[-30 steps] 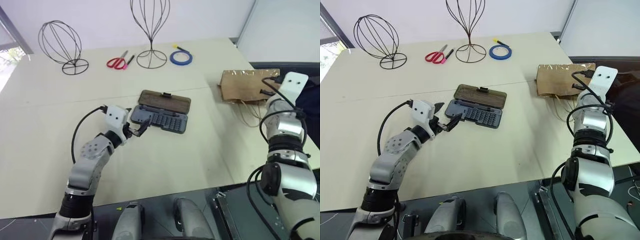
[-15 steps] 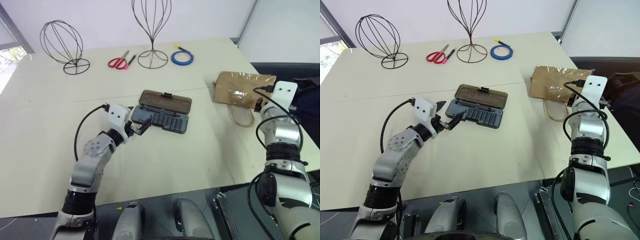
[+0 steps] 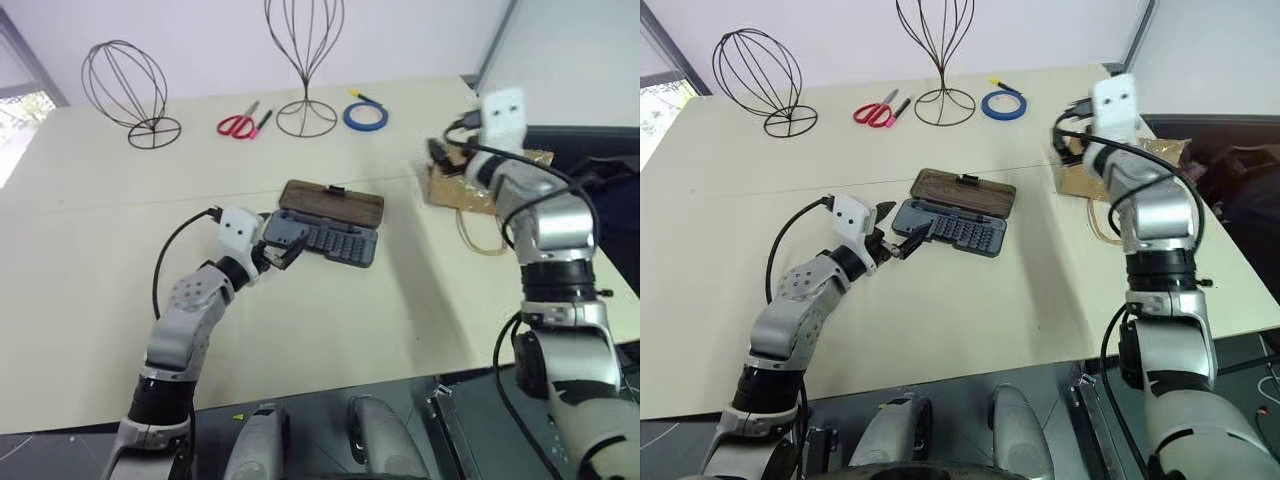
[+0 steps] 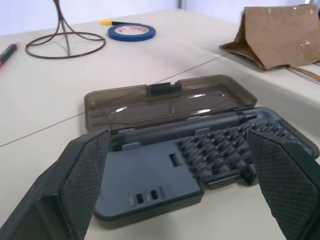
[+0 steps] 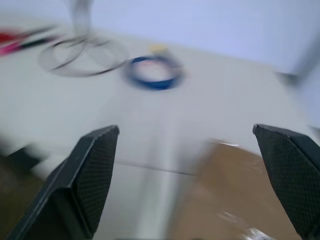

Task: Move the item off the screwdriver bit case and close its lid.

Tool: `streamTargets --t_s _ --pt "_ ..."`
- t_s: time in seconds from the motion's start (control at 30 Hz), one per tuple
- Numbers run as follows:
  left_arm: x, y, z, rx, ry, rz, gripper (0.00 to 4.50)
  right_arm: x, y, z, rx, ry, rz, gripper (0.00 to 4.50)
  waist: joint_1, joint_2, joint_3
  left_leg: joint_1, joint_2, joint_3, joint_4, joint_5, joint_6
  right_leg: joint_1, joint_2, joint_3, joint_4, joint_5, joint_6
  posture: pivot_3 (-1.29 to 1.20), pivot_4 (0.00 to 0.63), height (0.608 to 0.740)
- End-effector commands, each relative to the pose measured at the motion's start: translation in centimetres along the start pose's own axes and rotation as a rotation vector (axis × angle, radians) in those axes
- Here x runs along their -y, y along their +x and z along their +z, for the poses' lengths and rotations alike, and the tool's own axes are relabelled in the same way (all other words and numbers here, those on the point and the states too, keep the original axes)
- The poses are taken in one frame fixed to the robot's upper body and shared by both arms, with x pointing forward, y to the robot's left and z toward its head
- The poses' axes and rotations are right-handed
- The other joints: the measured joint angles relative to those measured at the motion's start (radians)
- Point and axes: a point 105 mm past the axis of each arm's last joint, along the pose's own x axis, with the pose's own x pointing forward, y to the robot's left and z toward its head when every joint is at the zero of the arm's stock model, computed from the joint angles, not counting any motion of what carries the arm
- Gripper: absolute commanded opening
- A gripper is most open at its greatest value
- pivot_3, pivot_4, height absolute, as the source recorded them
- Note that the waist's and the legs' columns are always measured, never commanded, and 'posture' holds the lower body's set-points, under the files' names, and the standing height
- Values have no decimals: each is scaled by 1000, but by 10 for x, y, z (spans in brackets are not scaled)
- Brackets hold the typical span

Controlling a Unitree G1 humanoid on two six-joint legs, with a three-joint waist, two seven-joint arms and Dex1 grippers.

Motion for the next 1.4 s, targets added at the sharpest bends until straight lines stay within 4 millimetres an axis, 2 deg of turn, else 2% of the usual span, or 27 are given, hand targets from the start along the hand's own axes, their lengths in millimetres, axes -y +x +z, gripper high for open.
streamTargets --t_s 0.03,0.2,0.43,0.73,0.93,1.03,1.07,1.27,1.3,1.4 --pt "4 4 12 46 29 -23 4500 -10 15 2 -29 -92 102 4475 2 0 0 0 0 0 0 0 0 0 0 0 0 0 0 0 150 740" --pt "4 2 13 49 32 -14 4500 -37 39 -8 -70 -96 254 4475 -4 0 0 0 0 0 -1 0 0 0 0 0 0 0 0 0 150 740" --pt "1 -4 14 53 39 24 4500 -65 53 -35 -132 -42 333 4475 -7 0 0 0 0 0 -1 0 0 -1 0 0 0 0 0 0 150 740" --pt "-2 -13 13 47 47 62 4500 -64 53 -62 -191 -7 286 4475 -7 0 0 0 0 -1 -1 0 0 -1 -1 0 0 0 0 0 150 740" --pt "-2 -17 13 45 53 72 4500 -62 53 -70 -206 43 249 4475 -7 0 0 0 0 -1 -1 0 0 -1 0 0 1 0 0 0 150 740" --pt "-2 -17 13 44 58 74 4500 -63 54 -71 -204 51 245 3683 -8 0 0 0 0 0 -1 0 0 -1 -1 0 1 0 0 0 150 740" --pt "-2 -18 13 43 60 75 4500 -64 54 -71 -204 53 245 3279 -8 0 0 0 0 0 -1 0 0 -1 -1 0 1 0 0 0 150 740" --pt "-4 -18 14 42 66 81 4500 -67 54 -72 -205 63 246 167 -7 0 0 0 0 0 -1 0 0 -1 -1 0 1 0 0 0 150 740" --pt "-4 -18 15 42 67 82 4500 -67 54 -73 -207 63 249 33 -8 0 0 0 0 0 -1 0 0 -1 0 0 1 0 0 0 150 740" --pt "-5 -18 16 43 70 84 4500 -70 54 -74 -207 59 257 33 -9 0 0 1 0 0 -1 0 0 0 0 1 1 0 0 0 150 740"
